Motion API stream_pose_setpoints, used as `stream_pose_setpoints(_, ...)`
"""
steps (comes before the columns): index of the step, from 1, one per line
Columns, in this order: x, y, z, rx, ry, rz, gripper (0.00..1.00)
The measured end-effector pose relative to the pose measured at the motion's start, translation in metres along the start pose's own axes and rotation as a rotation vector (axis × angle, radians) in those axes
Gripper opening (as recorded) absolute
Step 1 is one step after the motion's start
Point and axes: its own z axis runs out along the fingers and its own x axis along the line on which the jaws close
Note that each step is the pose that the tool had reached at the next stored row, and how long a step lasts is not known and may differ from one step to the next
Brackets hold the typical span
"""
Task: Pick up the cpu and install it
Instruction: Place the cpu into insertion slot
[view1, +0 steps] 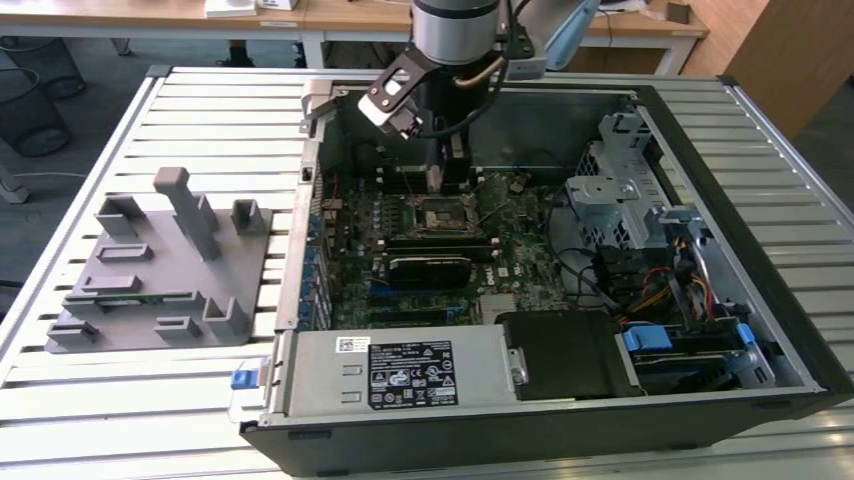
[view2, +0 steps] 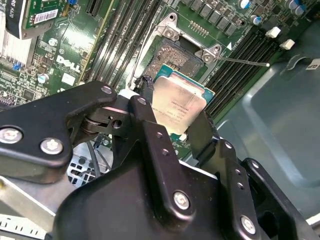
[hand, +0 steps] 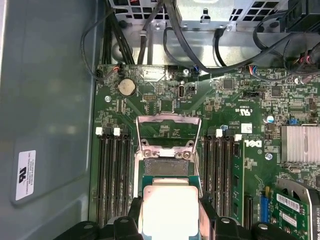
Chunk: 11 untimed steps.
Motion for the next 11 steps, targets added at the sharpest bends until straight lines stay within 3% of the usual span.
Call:
stream_pose_setpoints(4,-0.0002,-0.0004,0.0059,0.0009,0.0018,-0.031,0.53)
stream_pose_setpoints(11,-0.0004,-0.0008,0.0138,0.0010,0.0018,-0.030,0.53)
